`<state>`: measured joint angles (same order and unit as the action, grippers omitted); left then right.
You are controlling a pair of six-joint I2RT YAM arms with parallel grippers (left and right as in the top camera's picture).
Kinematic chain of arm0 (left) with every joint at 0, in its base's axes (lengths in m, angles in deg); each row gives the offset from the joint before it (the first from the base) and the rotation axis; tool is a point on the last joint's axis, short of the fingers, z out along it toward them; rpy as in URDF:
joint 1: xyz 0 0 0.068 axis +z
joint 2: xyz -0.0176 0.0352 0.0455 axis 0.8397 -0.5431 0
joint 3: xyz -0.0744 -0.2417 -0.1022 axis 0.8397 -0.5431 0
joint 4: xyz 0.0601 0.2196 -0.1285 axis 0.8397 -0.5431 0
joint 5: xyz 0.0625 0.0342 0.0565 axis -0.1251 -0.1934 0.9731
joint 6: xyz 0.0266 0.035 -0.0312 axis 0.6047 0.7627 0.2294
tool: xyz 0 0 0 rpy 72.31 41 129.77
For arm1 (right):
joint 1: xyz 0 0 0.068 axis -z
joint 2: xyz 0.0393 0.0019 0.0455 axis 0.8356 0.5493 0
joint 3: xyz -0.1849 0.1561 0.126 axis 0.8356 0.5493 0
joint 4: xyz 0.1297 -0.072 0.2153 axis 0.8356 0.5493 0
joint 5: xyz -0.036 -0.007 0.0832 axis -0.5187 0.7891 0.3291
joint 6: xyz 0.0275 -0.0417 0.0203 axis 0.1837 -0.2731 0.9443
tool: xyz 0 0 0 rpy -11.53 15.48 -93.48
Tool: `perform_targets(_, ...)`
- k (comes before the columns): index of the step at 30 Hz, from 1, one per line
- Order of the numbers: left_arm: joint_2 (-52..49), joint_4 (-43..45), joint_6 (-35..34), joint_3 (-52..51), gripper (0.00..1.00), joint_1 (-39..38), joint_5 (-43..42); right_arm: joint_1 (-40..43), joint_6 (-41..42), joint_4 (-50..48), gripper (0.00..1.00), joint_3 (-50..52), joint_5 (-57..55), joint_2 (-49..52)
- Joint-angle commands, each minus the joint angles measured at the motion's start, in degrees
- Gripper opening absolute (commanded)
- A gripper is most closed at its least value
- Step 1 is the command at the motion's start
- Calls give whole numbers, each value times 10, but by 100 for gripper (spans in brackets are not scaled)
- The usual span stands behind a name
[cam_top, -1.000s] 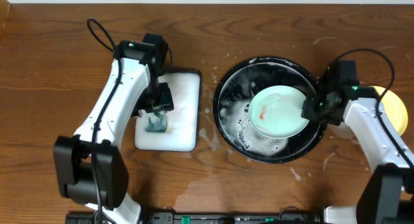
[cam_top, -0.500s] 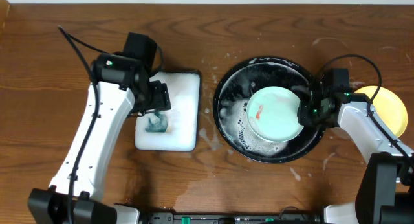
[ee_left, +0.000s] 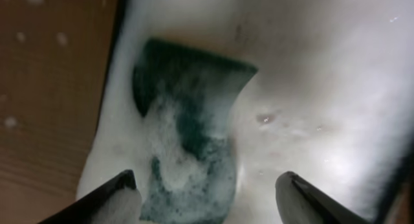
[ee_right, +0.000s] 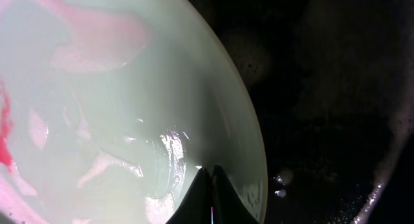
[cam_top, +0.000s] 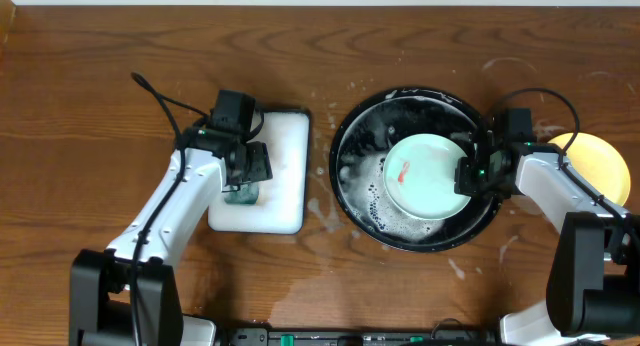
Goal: Clean dirty plates on tray and stack at the side
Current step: 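Grip the rim of the last pale green plate in the tray with right gripper, then grasp the green sponge from the foam tray with the left gripper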
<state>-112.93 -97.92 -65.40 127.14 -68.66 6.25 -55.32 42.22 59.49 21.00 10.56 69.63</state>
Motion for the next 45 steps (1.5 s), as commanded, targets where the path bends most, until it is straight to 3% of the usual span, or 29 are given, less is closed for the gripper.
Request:
perform_targets(1,-16,55,6,-54,68,3,13,-7,-2,1,1,8,3,11)
perform_targets(7,-81,78,3,-72,63,3,13,-7,-2,1,1,8,3,11)
perform_targets(13,-123,85,4,-69,10,3,-22,-7,3,1,1,8,3,11)
perform_targets(14,-120,81,4,-64,8,3,-28,-7,5,1,1,8,3,11)
perform_targets(23,-68,-15,4,43,9,-1,-57,-7,7,3,1,8,3,11)
perform_targets(27,-47,-18,4,54,23,-11,-67,-7,7,2,1,8,3,11)
perform_targets(32,-60,-5,4,42,28,-36,-67,-7,7,2,1,8,3,11)
perform_targets(34,-72,-2,4,36,44,-47,-66,-7,7,2,1,8,3,11)
perform_targets(37,-92,-5,4,35,55,-55,-62,-7,7,2,1,8,3,11)
perform_targets(45,-96,4,4,41,65,-52,-56,-7,7,3,1,8,3,11)
